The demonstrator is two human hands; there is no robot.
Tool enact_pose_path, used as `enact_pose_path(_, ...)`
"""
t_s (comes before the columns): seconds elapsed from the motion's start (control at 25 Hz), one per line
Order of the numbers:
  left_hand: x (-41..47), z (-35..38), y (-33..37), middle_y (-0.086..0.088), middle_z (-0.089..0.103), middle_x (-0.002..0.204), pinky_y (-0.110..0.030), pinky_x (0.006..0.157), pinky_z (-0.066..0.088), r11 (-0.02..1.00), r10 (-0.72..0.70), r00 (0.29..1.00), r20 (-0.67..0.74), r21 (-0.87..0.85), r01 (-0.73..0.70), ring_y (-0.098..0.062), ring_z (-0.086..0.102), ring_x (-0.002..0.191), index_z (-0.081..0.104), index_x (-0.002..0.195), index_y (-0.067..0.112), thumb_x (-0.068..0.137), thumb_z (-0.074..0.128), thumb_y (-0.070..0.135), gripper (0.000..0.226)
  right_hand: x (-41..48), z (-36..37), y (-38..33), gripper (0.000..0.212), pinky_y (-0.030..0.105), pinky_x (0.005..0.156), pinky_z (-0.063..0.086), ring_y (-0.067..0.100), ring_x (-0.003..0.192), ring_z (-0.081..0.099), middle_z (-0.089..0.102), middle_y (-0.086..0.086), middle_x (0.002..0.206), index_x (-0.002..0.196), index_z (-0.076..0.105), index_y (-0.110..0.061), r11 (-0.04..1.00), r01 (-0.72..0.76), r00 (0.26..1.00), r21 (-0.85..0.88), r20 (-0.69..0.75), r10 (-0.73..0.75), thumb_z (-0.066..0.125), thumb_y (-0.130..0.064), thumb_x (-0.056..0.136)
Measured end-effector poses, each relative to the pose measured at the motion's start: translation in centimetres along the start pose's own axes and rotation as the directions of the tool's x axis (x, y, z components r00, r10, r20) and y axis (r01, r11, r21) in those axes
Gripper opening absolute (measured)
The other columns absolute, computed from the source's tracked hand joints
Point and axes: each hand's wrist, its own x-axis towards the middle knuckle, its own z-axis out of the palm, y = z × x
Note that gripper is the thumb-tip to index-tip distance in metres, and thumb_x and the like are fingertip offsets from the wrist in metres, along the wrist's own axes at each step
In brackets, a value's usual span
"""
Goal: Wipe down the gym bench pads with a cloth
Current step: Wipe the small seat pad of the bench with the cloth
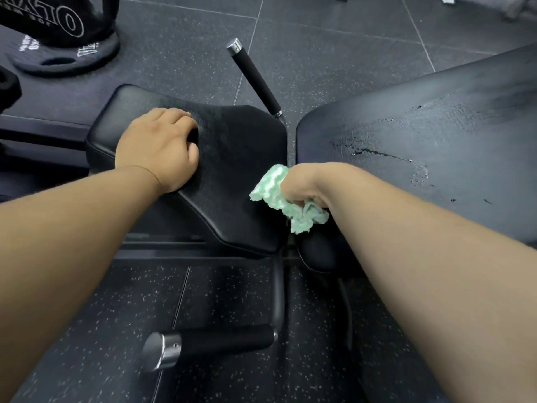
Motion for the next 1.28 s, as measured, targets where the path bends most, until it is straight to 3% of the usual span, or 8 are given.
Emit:
enact_pose_path(0.08,0.0,-0.1,0.1,-0.014,0.057,0.129,-0.045,0.099,0.038,1.0,-0.004,1.0,0.023,0.0,0.004,-0.037,0.047,0.119,0.06,0.117,0.006,0.083,0.038,0.028,0.046,-0.6,2.3,1.0,0.02,0.024,0.044,0.035,0.017,0.05,0.041,0.045,0.009,0.066,0.071,0.044,-0.002,0.999,-0.004,0.999,-0.032,0.032,0.005,0.036,0.004,0.089)
enact_pose_path(0.2,-0.1,-0.2,0.3,-0.017,0.056,0.127,-0.045,0.098,0.037,1.0,0.005,0.998,0.068,0.027,-0.007,-0.038,0.047,0.117,0.057,0.118,0.003,0.087,0.046,0.023,0.038,-2.4,4.2,2.6,0.015,0.025,0.051,0.04,0.02,0.058,0.049,0.06,0.01,0.078,0.081,0.053,-0.005,0.99,-0.004,0.996,0.141,0.094,-0.009,0.039,-0.002,0.084)
enact_pose_path(0.4,2.4,-1.1,0.3,-0.017,0.057,0.118,-0.046,0.09,0.039,0.993,0.006,0.991,0.135,0.117,-0.022,-0.038,0.048,0.11,0.058,0.113,0.009,0.087,0.036,0.039,0.046,-0.1,2.0,1.1,0.035,0.031,0.086,0.044,0.03,0.117,0.052,0.05,0.016,0.133,0.125,0.053,-0.001,0.97,0.079,0.928,0.229,-0.371,0.012,0.041,-0.008,0.093)
enact_pose_path(0.52,3.0,0.3,0.4,-0.009,0.033,0.152,-0.046,0.114,0.018,0.992,0.013,0.971,0.238,0.118,-0.042,-0.026,0.028,0.14,0.038,0.141,0.02,0.091,0.024,0.045,0.058,4.4,2.0,-1.4,0.041,0.038,0.104,0.036,0.033,0.127,0.041,0.041,0.019,0.142,0.135,0.043,0.0,0.946,0.15,0.932,0.287,-0.36,-0.038,0.032,-0.016,0.099)
enact_pose_path(0.72,2.9,0.9,0.0,-0.001,0.016,0.159,-0.041,0.118,0.005,0.991,0.02,0.968,0.252,0.122,-0.053,-0.014,0.011,0.146,0.021,0.149,0.025,0.093,0.021,0.047,0.061,11.5,-2.0,-2.1,0.046,0.036,0.086,0.042,0.035,0.116,0.052,0.052,0.015,0.131,0.14,0.039,-0.016,0.887,0.278,0.823,0.368,-0.567,-0.023,0.038,-0.012,0.095)
enact_pose_path(0.96,3.0,1.1,0.1,-0.002,0.032,0.154,-0.044,0.117,0.014,0.989,0.001,0.979,0.206,0.143,-0.031,-0.016,0.025,0.143,0.037,0.144,0.021,0.085,0.016,0.05,0.069,14.3,-7.2,-7.4,0.033,0.029,0.075,0.039,0.03,0.102,0.058,0.064,0.009,0.11,0.112,0.062,-0.013,0.827,0.557,0.726,0.073,-0.527,-0.442,0.036,-0.011,0.091)
enact_pose_path(1.16,3.0,0.9,0.4,-0.001,0.03,0.154,-0.042,0.118,0.011,0.99,-0.022,0.975,0.219,0.142,-0.009,-0.015,0.022,0.144,0.035,0.145,0.023,0.085,0.014,0.05,0.069,16.7,-9.9,-3.2,0.034,0.036,0.086,0.044,0.032,0.107,0.056,0.058,0.013,0.118,0.122,0.056,-0.008,0.984,0.126,0.94,0.122,-0.333,-0.079,0.043,-0.025,0.096)
enact_pose_path(1.28,3.0,0.9,0.4,-0.002,0.032,0.154,-0.043,0.117,0.013,0.99,-0.023,0.975,0.219,0.141,-0.008,-0.016,0.024,0.143,0.038,0.144,0.022,0.085,0.016,0.05,0.069,16.5,-10.0,-5.4,0.018,0.031,0.06,0.04,0.025,0.076,0.05,0.051,0.003,0.085,0.087,0.051,-0.011,0.944,0.261,0.918,0.2,-0.353,-0.179,0.041,-0.025,0.088)
